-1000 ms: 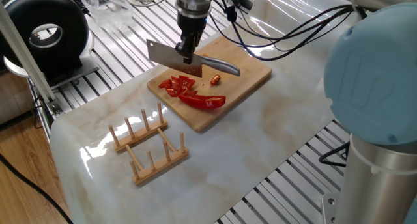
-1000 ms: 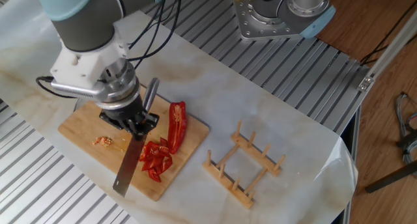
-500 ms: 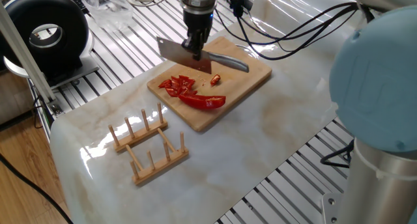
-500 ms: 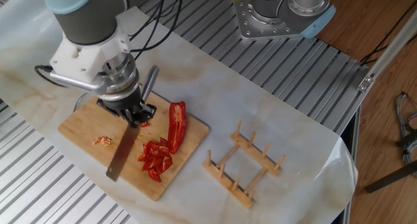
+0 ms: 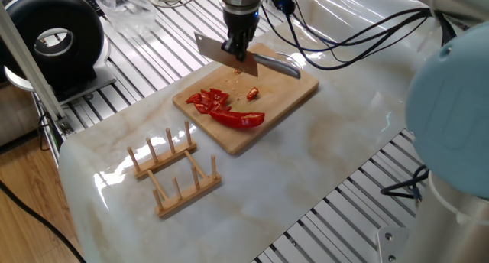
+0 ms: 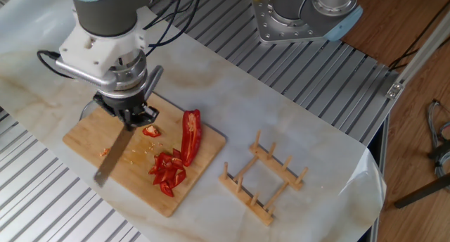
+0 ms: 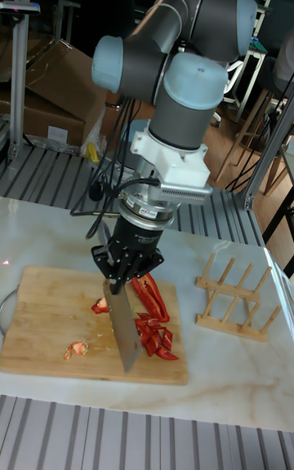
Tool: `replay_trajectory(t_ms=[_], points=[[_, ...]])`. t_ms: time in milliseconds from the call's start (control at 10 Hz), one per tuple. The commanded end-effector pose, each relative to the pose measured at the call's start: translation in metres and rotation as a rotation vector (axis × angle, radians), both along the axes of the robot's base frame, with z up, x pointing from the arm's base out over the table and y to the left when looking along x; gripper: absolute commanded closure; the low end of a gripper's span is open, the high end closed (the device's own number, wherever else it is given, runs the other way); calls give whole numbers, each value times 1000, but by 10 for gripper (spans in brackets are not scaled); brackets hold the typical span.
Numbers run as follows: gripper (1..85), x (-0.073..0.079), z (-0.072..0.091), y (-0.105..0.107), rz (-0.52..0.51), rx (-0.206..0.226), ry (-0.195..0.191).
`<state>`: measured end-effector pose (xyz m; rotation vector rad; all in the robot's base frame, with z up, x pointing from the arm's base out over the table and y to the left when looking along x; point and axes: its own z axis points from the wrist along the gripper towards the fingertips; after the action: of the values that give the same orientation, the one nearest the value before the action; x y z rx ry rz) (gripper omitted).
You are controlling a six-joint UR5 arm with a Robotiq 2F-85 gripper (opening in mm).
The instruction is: Chop the chili peppers
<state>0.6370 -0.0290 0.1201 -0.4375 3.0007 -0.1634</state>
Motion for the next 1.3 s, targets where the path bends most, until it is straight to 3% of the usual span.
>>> replay_trajectory(t_ms=[0, 200, 400, 500, 600, 700, 1000, 1100, 1200], points=[[843, 18, 5, -8, -81, -7, -82], [843, 2, 4, -33, -108, -103, -17], [843, -16, 3, -14, -175, -20, 26], [843, -27, 1, -11, -165, -4, 64], [843, -32, 1, -14, -154, -12, 84], [843, -36, 2, -23, -138, -48, 99], [843, -45, 3, -10, -176, 10, 95], [843, -46, 1, 1, -176, 60, 98], [843, -45, -1, 18, -187, 147, 92]])
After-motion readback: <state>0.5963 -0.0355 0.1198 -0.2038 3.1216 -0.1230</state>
